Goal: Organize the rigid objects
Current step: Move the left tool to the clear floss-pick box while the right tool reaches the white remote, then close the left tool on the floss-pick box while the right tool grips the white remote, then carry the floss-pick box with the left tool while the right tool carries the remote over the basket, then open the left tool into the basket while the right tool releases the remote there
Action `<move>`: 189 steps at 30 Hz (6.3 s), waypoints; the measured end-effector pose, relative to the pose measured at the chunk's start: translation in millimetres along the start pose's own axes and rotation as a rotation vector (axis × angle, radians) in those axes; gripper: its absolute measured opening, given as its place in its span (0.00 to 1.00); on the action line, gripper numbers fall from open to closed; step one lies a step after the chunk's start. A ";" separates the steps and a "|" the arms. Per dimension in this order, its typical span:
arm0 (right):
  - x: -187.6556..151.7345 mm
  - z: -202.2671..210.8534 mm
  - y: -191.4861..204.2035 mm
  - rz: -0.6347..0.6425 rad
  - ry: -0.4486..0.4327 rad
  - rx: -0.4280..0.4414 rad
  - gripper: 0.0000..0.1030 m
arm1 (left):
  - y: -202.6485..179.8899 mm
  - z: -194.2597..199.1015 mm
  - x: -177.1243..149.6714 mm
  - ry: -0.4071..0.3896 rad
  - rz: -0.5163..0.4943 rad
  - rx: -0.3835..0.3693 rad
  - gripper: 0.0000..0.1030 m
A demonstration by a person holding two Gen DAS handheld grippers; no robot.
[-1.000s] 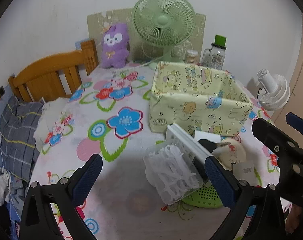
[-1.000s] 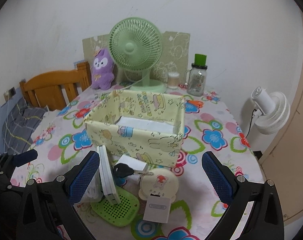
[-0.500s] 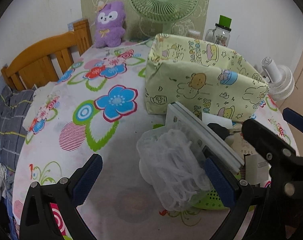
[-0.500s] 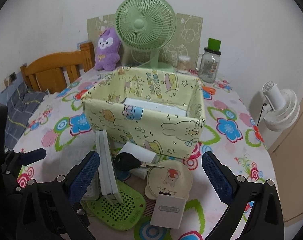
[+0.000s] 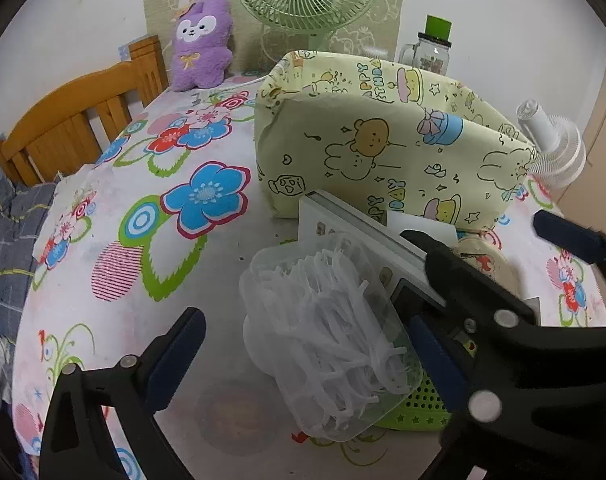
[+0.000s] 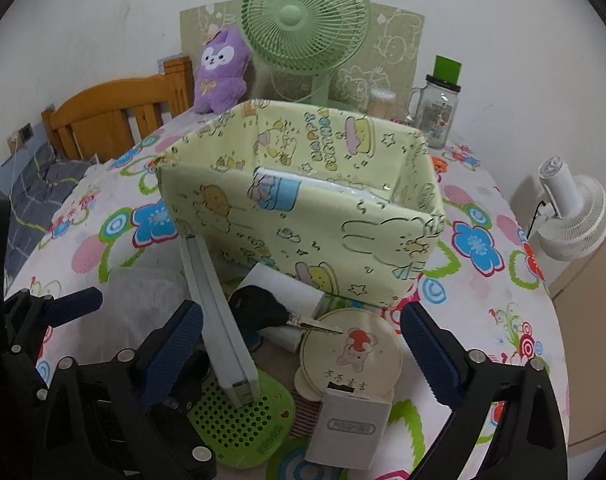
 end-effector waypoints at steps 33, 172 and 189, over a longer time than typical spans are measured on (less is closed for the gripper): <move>6.9 -22.3 37.6 0.061 0.078 0.193 0.28 | 14.2 -6.1 0.9 0.011 -0.044 -0.052 0.59; 98.1 -32.3 -82.7 -0.304 -0.067 -0.078 0.23 | -41.2 -34.4 152.2 -0.063 -0.139 0.032 0.60; 90.1 -14.4 -66.7 -0.278 -0.074 -0.017 0.59 | -46.9 -12.9 136.2 -0.094 -0.164 0.066 0.90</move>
Point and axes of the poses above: each gripper's, at about its wrist camera, not at the fingertips, and z roughly against the way its jaws point, y to its left, x to its top, the point moved 2 cm from there along -z, roughly the way its jaws point, and after that the axes turned 8 degrees about y, right-handed, at the moved point
